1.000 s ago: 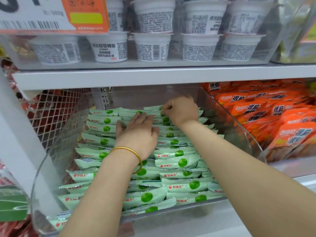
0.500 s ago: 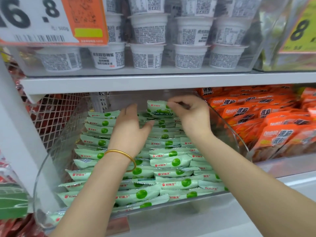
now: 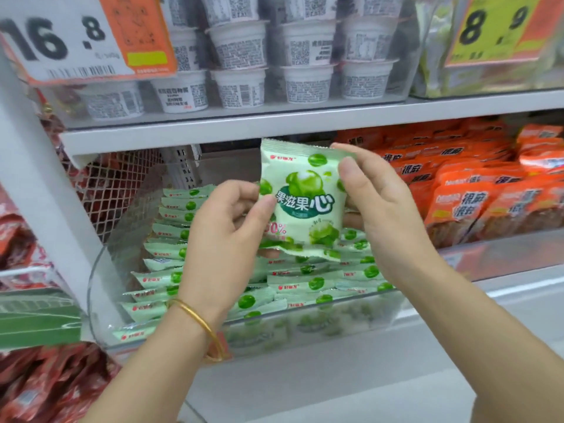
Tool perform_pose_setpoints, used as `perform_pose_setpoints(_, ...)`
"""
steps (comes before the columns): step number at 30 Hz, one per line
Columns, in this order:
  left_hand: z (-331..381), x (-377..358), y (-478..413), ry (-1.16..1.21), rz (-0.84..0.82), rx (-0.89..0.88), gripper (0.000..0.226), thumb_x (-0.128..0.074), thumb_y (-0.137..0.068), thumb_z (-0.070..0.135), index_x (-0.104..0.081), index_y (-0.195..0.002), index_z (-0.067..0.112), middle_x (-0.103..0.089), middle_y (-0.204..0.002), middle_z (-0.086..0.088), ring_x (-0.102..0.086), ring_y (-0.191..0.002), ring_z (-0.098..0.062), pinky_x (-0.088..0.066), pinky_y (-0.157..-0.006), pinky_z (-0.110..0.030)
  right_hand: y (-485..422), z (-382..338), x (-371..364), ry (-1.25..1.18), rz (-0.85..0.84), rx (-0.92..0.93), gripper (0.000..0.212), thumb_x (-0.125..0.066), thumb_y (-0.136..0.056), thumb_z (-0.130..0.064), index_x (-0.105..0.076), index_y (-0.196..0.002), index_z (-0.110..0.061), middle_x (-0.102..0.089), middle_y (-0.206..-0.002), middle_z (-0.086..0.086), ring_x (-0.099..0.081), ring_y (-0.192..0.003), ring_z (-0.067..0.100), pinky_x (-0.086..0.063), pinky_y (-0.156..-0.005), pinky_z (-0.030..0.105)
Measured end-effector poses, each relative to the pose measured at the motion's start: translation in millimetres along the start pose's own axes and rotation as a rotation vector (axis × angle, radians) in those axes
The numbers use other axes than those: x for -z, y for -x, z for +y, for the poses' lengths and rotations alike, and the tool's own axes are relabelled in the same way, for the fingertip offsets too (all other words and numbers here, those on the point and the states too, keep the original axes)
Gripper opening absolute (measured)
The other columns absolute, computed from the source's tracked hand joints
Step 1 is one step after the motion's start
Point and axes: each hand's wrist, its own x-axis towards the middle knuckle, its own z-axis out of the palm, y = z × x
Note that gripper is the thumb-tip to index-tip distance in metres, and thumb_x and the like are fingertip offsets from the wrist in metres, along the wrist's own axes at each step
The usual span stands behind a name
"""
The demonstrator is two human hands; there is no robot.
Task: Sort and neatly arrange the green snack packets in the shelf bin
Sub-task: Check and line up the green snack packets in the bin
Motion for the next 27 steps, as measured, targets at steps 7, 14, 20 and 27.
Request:
perform_pose_setpoints(7,-9,-1,7,0.165,-0.257,0.178,0.04,-0.065,-0.068,0.022,-0.052,-0.107,0.021,-0.072,-0.086,0.005,-0.069,-0.073,-0.012,-0.058,-0.058,-0.031,-1,14,2,0.054,0.033,-0.008,0.034,-0.06,-0.086,-0.037,-0.061,-0.096,-0.004,-0.06,-0.1,0.034,-0.058,-0.09,0.05,-0.05,-0.075,0.061)
perform_pose_setpoints(14,-12,4,1,0.135,-0.323,0.142,0.064,-0.066,-0.064,0.015,-0.045,-0.124,0.022,-0.07,-0.103,0.007,-0.07,-0.086,-0.015,-0.055,-0.068,-0.021,-3,20,3,-0.072,0.011,-0.096,0.017,-0.052,-0.095,-0.02,-0.063,-0.099,-0.008,-0.072,-0.093,0.012,-0.07,-0.084,0.027,-0.058,-0.07,0.042)
perform_pose_setpoints(20,-14,3,-1,0.162,-0.332,0.112,0.059,-0.065,-0.063,0.014,-0.048,-0.118,0.026,-0.071,-0.101,0.004,-0.07,-0.086,-0.014,-0.055,-0.069,-0.02,-3,20,1,-0.112,0.012,-0.142,0.019,-0.05,-0.096,-0.017,-0.065,-0.1,-0.006,-0.074,-0.091,0.01,-0.071,-0.083,0.025,-0.058,-0.071,0.042)
perform_pose_setpoints(27,-16,0,2,-0.06,-0.253,-0.026,0.05,-0.068,-0.077,0.012,-0.045,-0.113,0.037,-0.061,-0.102,0.026,-0.064,-0.09,0.002,-0.048,-0.073,-0.01,-2,18,1,-0.132,0.075,-0.151,0.016,-0.052,-0.095,-0.017,-0.063,-0.102,-0.008,-0.073,-0.093,0.009,-0.071,-0.082,0.021,-0.058,-0.065,0.033)
